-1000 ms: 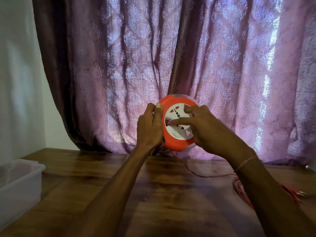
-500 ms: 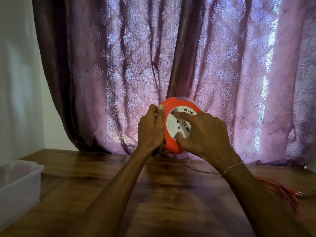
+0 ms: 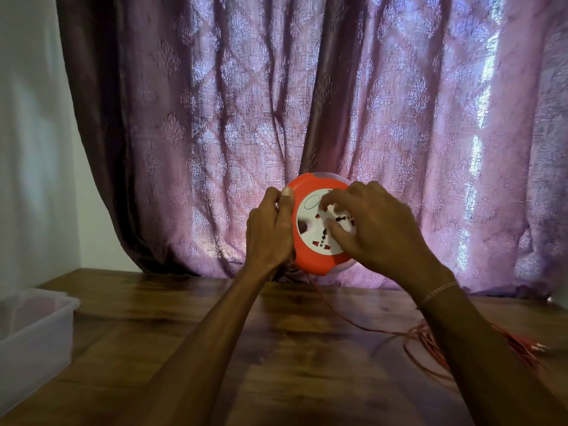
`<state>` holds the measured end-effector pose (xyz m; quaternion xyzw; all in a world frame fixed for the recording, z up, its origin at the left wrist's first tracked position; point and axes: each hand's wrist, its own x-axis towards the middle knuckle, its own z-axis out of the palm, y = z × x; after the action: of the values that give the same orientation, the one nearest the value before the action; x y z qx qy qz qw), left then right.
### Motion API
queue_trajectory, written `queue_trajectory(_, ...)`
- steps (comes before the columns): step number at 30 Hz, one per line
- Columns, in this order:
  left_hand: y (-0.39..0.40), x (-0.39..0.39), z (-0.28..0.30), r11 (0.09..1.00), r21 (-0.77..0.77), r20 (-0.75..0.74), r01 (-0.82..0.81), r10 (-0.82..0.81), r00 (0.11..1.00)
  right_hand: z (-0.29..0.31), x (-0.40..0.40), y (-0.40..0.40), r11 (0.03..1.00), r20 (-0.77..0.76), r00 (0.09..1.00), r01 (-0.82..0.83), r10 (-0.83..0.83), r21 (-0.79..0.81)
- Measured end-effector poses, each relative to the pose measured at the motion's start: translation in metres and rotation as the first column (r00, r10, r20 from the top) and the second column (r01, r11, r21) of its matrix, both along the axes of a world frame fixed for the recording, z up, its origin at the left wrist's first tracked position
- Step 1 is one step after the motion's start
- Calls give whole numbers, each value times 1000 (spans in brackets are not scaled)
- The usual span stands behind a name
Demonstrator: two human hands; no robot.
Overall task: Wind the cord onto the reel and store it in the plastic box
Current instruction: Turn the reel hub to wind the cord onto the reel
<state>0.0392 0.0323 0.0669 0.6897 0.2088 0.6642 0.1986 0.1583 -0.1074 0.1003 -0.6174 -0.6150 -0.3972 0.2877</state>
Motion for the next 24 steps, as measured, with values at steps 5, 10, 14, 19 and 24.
queue_trajectory(5, 1, -1, 0, 1000, -3, -11, -8, 8, 1000, -1, 0, 2, 938, -43, 996, -86, 76, -335)
queue_trajectory(10, 1, -2, 1, 1000, -4, -7, 14, -14, 1000, -7, -8, 4, 974, 39, 999, -1, 10, -227)
queue_trajectory(14, -1, -2, 1, 1000, -3, -9, 10, -10, 1000, -11, -8, 5, 989, 109, 993, 66, -52, -129)
queue_trajectory(19, -3, -2, 1, 1000, -3, -10, 0, 0, 1000, -16, -9, 9, 996, 30, 996, 87, -88, 30)
queue_trajectory(24, -5, 0, 1, 1000, 3, -27, -12, 12, 1000, -18, -10, 21, 972, -189, 980, 100, -59, 213)
